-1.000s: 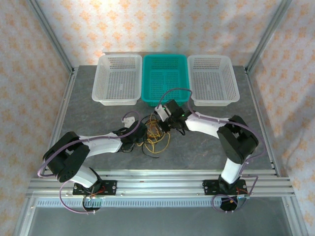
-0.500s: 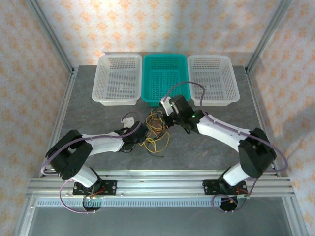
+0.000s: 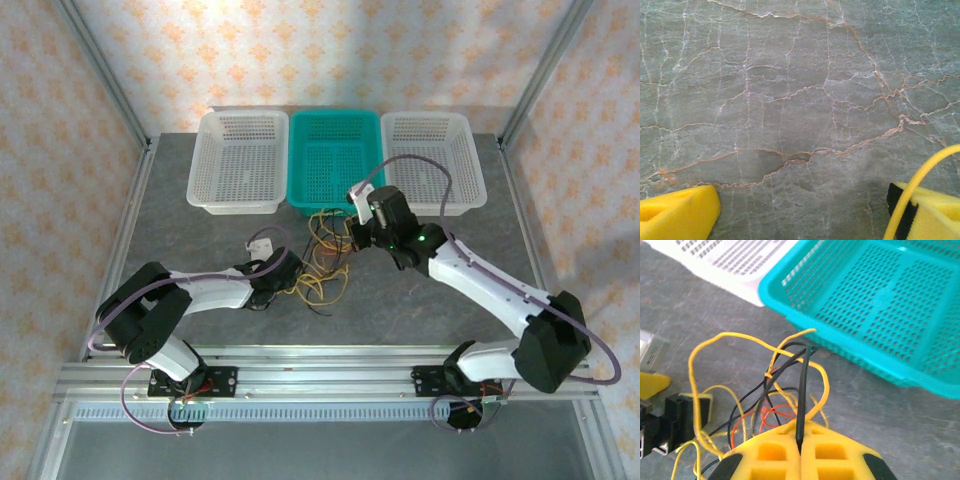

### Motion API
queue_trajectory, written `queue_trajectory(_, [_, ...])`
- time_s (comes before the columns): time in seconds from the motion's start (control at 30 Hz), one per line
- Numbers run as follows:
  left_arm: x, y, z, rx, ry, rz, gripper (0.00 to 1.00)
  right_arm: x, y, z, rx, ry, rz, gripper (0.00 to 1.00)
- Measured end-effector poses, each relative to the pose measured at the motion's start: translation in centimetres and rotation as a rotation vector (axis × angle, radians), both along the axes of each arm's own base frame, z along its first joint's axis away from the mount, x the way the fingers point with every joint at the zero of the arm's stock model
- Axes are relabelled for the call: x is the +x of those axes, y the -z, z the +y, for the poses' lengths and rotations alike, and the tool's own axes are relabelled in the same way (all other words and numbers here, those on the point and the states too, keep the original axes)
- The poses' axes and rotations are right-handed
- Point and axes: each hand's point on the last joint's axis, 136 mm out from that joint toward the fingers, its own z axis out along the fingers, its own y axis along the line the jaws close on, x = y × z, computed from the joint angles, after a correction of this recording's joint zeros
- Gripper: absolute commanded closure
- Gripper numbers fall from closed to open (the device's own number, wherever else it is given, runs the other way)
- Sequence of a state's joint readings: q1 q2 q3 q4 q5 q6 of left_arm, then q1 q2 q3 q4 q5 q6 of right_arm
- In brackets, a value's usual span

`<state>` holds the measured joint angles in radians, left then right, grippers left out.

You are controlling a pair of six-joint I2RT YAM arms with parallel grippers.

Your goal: Untangle the cables

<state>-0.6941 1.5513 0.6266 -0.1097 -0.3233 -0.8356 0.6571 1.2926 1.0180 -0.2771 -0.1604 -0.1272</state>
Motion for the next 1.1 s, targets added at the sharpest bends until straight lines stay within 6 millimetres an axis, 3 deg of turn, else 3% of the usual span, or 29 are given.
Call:
queue_trajectory(0.4, [0.0,0.0,0.1,0.005,-0.004,-0.013,0.11,0.4,-6.4,-4.4,0.039,0.178,-0.191,1.00])
queue_trajectory(0.7, [0.0,0.1,0.1,0.006,-0.006,-0.017,0.10,0.4,-9.3,-6.4,0.057,0.254,-0.259,1.00])
queue_trajectory(1.1, [0.1,0.2,0.3,0.016,-0.010,-0.019,0.10,-0.9,-20.8,-8.0,0.214,0.301,-0.450,1.00])
